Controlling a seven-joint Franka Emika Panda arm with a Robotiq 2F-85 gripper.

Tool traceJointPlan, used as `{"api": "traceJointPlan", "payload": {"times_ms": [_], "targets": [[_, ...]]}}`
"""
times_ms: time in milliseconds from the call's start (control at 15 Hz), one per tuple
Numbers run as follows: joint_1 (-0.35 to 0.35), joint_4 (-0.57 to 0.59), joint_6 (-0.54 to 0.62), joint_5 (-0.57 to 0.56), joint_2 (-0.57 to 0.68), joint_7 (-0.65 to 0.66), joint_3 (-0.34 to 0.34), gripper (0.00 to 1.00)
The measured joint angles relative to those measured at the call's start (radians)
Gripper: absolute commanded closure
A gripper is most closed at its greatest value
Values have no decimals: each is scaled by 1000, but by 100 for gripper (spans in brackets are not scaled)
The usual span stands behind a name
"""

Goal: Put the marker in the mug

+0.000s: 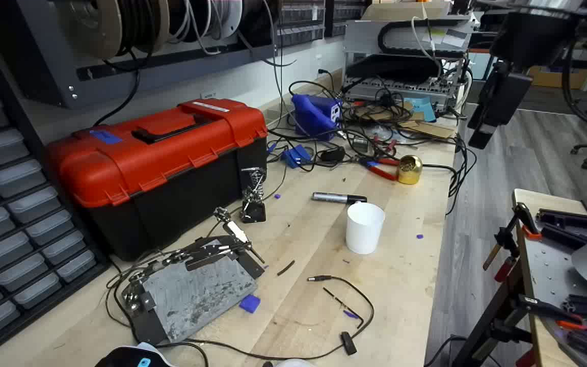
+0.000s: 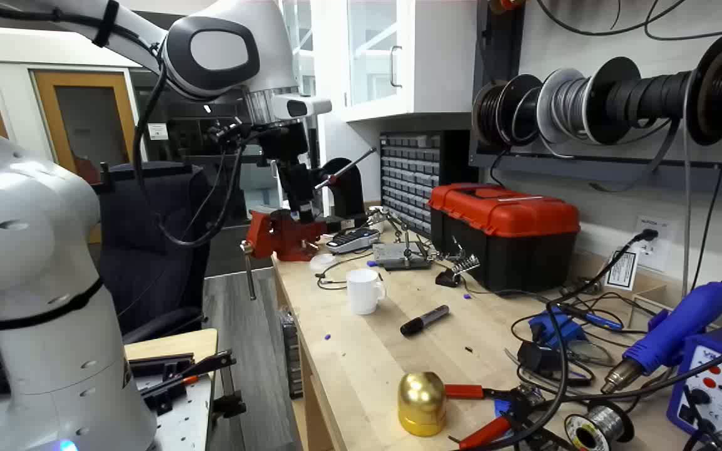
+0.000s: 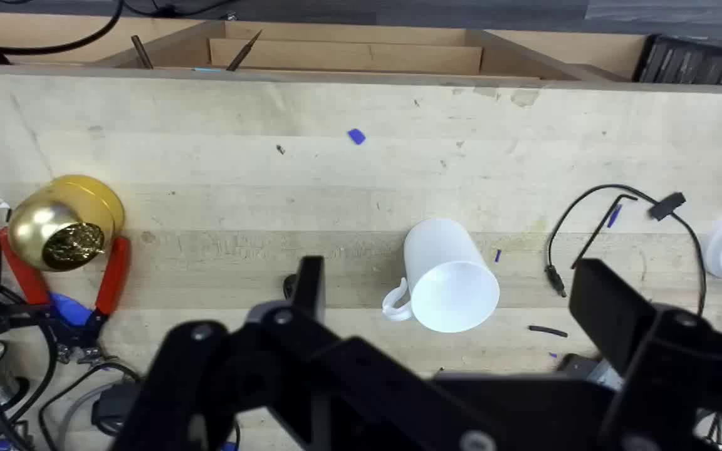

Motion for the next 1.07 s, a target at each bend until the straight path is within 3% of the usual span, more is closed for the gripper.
{"api": "traceJointPlan", "payload": {"times_ms": [1067], "targets": [[0,7,1,-1,19,-27,-9,0]]}}
